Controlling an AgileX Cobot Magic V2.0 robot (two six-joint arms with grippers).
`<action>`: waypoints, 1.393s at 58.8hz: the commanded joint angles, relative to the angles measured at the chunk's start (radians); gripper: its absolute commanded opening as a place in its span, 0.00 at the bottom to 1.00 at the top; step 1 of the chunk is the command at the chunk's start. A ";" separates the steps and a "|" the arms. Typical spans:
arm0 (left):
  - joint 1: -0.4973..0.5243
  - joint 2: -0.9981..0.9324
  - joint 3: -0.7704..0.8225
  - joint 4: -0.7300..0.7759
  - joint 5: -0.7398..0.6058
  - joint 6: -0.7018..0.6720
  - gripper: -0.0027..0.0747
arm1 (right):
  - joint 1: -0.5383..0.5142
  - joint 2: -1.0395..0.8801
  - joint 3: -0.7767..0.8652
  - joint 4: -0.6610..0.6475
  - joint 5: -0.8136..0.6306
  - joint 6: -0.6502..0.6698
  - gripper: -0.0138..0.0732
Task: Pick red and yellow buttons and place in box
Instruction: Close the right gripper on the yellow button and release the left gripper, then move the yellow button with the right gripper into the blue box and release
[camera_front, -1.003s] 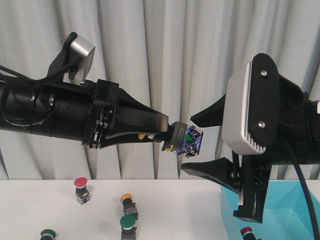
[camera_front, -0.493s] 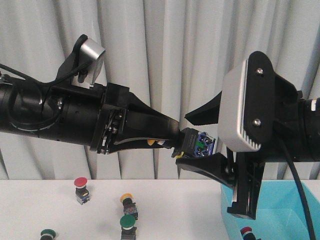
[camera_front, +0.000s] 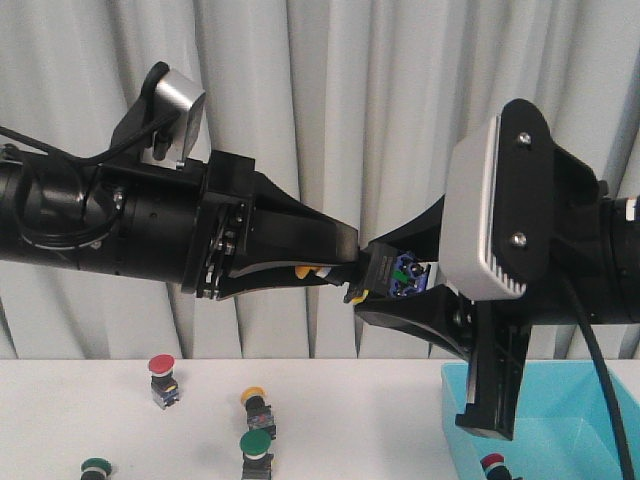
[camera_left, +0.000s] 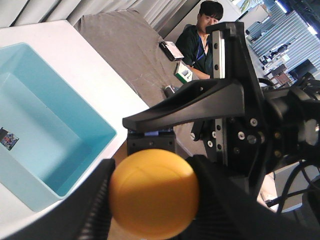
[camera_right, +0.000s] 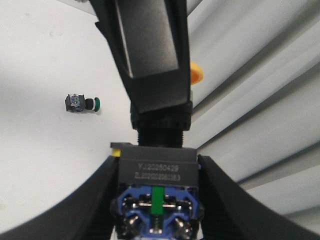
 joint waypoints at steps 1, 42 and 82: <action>-0.005 -0.035 -0.029 -0.114 -0.006 0.000 0.16 | -0.001 -0.020 -0.027 0.035 -0.039 0.008 0.15; -0.004 -0.042 -0.029 -0.230 -0.132 0.164 0.95 | -0.013 -0.027 -0.027 -0.028 -0.095 0.163 0.16; 0.059 -0.223 -0.028 0.565 -0.386 0.188 0.02 | -0.267 -0.022 -0.027 -0.654 -0.282 1.117 0.18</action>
